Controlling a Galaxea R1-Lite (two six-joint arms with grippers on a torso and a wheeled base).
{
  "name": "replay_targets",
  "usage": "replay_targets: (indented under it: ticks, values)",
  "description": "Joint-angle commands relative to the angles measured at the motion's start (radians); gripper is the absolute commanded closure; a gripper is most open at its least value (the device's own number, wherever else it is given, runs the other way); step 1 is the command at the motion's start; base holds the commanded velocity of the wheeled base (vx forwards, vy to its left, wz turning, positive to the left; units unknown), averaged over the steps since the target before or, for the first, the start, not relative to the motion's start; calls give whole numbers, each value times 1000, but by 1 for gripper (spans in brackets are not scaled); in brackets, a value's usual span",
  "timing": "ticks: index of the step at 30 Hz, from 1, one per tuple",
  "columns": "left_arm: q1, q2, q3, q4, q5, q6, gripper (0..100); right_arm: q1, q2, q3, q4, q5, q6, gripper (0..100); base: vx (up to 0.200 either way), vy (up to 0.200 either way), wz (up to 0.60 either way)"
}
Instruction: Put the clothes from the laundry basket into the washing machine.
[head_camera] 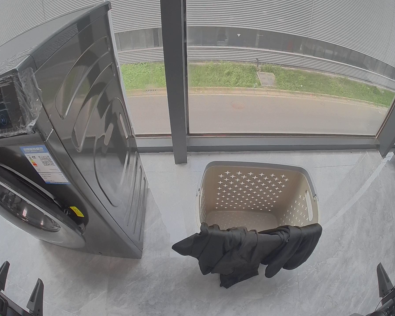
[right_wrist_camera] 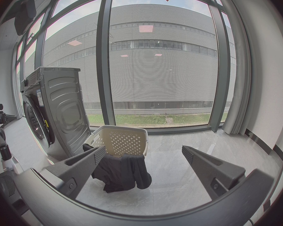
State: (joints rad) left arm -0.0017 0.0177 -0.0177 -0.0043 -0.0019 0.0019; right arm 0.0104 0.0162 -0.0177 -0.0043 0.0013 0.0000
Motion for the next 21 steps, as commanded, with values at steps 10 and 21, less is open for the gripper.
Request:
replay_targets:
  ticks: [10,21]
  values:
    - [0,-18,16,0,0,0,0,0,-16,18,0,0,0,0,0,200,0]
    - [0,-18,16,0,0,-2,0,0,-16,18,0,0,0,0,0,200,0]
